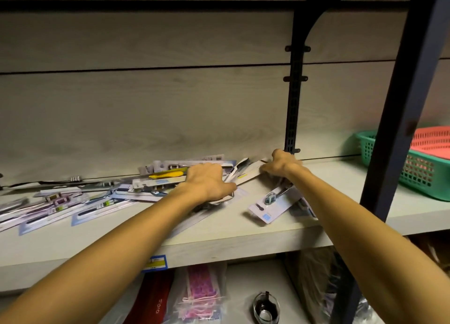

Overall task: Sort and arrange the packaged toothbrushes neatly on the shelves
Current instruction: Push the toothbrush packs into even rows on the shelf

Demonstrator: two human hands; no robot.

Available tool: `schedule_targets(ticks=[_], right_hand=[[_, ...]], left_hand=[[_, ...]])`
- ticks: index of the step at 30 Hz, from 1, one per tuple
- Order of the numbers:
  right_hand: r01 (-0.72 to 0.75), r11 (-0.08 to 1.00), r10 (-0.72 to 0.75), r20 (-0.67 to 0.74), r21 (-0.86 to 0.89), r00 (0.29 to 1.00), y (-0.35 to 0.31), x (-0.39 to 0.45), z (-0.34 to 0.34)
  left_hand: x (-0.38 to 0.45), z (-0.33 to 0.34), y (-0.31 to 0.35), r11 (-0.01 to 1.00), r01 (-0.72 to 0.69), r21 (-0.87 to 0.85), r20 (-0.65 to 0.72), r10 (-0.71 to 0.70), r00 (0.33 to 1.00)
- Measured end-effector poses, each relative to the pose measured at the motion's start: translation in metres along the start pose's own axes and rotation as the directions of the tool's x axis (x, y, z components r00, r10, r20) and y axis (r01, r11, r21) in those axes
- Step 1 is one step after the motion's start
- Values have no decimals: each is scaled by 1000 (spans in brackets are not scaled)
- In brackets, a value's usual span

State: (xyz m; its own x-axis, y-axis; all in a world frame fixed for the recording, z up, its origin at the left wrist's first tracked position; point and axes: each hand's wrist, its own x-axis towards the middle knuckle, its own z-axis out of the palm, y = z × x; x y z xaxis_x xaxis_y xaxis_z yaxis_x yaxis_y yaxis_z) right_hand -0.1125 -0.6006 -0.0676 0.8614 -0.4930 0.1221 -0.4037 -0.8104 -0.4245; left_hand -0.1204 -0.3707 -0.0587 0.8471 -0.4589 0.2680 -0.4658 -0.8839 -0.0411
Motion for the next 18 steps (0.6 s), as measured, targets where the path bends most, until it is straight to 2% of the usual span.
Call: schedule_targets(ticks=[3, 5, 7, 9, 10, 11, 15, 18], right_hand=[[-3, 969, 6, -13, 247, 1000, 2, 8, -7], [-1, 868, 25, -42, 496, 999, -1, 11, -17], [25, 695, 90, -121, 719, 989, -10, 10, -29], [51, 455, 177, -146, 889, 973, -22, 6, -42], [81, 362, 196, -161, 929, 967, -28, 3, -48], [121, 323, 190, -190, 938, 963, -32, -2, -54], [331, 365, 81, -384, 870, 920, -52, -25, -69], [464, 361, -1, -497, 809, 868, -68, -44, -72]], left_hand=[[1, 0, -8, 991, 51, -125, -25, -54, 998], [2, 0, -13, 958, 84, -273, -55, -103, 993], [3, -1, -16, 910, 105, -402, -102, -158, 982], [2, -1, -17, 845, 109, -523, -126, -203, 971], [3, -2, -18, 792, 108, -601, -125, -227, 966], [3, -3, -19, 726, 103, -680, -118, -248, 962], [2, -14, -31, 455, 49, -889, -82, -264, 961], [-9, -23, -48, 207, 80, -975, 21, -274, 962]])
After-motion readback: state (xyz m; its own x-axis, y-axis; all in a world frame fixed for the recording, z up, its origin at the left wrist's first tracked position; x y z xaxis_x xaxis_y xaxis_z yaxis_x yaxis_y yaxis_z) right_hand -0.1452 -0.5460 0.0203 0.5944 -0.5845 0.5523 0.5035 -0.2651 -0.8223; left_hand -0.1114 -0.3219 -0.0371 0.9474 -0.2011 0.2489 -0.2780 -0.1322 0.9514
